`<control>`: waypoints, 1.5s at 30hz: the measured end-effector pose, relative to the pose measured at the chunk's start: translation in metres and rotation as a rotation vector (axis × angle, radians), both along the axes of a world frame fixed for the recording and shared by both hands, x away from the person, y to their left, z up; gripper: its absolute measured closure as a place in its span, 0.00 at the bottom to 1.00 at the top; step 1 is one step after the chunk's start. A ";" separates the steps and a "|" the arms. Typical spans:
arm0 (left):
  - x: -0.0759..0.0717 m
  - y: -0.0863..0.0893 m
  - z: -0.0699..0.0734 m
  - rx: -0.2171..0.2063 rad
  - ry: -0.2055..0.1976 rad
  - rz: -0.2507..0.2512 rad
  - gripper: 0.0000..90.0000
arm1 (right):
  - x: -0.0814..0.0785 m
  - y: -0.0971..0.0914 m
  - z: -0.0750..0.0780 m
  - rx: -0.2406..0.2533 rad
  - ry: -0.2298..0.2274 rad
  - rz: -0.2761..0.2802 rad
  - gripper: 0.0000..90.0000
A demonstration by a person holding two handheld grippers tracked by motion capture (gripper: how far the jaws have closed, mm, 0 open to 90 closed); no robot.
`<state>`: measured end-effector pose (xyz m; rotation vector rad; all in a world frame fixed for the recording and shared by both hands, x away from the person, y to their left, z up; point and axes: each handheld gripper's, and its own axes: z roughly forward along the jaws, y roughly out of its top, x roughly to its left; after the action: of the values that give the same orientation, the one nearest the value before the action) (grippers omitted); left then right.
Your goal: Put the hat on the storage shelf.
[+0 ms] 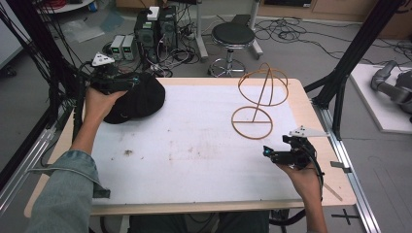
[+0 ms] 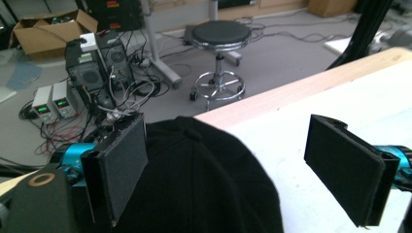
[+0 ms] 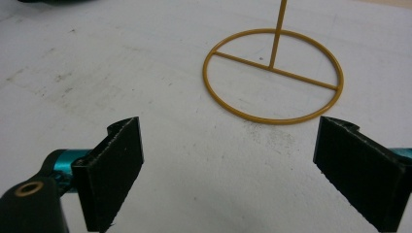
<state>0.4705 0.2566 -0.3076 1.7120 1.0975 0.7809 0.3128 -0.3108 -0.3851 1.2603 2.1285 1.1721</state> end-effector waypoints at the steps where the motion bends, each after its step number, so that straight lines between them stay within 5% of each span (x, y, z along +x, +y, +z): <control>1: 0.001 0.000 -0.001 -0.001 -0.002 -0.004 0.18 | 0.000 0.000 0.000 0.000 0.000 0.000 0.12; 8: 0.017 0.000 -0.015 -0.003 -0.012 0.000 0.18 | 0.005 0.002 -0.001 0.007 0.010 0.009 0.12; 15: 0.038 -0.004 -0.039 0.048 -0.003 0.021 0.18 | 0.005 0.009 -0.003 -0.006 0.020 0.028 0.12; 22: 0.052 -0.008 -0.058 0.080 0.044 0.052 0.18 | 0.004 0.009 -0.005 -0.006 0.024 0.036 0.12; 34: 0.058 -0.007 -0.068 0.093 0.075 0.068 0.21 | 0.004 0.012 -0.008 -0.010 0.039 0.053 0.12; 45: 0.063 -0.006 -0.078 0.142 0.149 0.075 0.31 | 0.003 0.010 -0.007 0.002 0.036 0.050 0.12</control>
<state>0.5338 0.2509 -0.3861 1.8821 1.2389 0.8047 0.3161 -0.3009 -0.3925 1.2449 2.1966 1.1808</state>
